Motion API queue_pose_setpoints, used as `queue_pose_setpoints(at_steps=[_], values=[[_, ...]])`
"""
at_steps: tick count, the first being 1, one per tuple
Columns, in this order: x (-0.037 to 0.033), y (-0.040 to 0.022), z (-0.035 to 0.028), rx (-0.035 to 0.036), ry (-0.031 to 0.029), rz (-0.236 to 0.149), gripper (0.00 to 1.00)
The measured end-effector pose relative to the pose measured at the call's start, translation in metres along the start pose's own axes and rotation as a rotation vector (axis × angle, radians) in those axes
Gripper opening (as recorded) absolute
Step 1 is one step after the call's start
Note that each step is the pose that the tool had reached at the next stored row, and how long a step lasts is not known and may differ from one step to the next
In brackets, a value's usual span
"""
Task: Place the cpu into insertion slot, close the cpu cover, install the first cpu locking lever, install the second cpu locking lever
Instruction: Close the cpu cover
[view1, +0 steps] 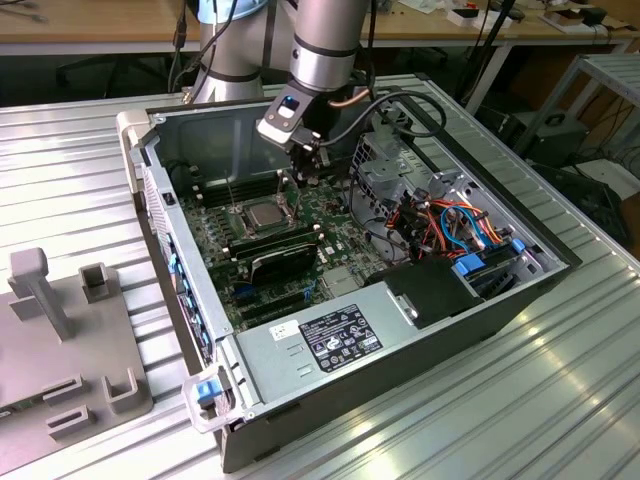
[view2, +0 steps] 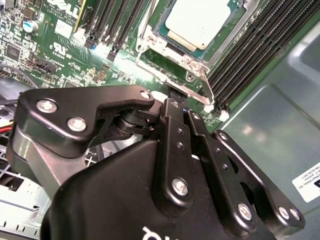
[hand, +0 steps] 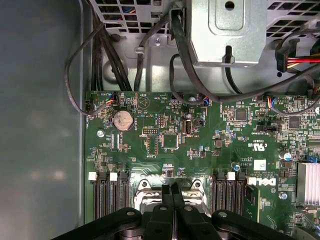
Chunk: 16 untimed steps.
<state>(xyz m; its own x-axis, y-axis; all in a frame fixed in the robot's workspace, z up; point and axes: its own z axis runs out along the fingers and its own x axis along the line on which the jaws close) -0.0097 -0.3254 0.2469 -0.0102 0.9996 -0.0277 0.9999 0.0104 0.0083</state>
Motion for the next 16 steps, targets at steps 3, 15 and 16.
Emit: queue_pose_setpoints(at_steps=[3,15,16], values=[[0.0,-0.001,0.0,0.0,0.0,0.0,0.11],[0.0001,-0.0057,0.0,0.0,0.0001,0.0,0.11],[0.0001,-0.0062,0.0,0.0,0.0,0.0,0.11]])
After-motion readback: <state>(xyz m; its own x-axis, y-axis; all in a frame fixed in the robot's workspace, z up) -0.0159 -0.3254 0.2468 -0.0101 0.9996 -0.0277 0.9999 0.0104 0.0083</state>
